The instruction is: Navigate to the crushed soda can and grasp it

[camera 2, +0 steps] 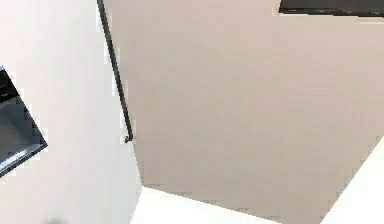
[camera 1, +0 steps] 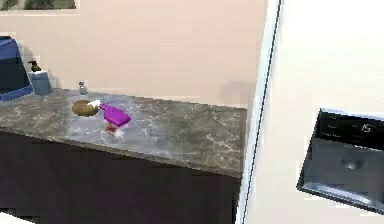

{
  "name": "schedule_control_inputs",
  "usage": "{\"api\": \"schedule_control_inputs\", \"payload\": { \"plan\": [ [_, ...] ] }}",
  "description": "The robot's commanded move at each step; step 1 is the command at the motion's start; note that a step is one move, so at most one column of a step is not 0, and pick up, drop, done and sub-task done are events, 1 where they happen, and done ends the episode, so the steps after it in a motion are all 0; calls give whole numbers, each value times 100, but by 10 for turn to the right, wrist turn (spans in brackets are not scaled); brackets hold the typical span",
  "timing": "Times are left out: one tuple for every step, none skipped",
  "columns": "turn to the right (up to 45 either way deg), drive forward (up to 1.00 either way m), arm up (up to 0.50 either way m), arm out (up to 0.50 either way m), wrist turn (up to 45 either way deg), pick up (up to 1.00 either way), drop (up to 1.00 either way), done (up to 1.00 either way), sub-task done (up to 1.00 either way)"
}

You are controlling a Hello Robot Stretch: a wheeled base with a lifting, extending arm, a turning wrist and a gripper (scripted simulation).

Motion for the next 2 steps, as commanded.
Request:
{"api": "schedule_control_inputs", "payload": {
  "plan": [
    [-450, 0, 0, 0, 0, 0, 0, 0, 0],
    [-450, 0, 0, 0, 0, 0, 0, 0, 0]
  ]
}}
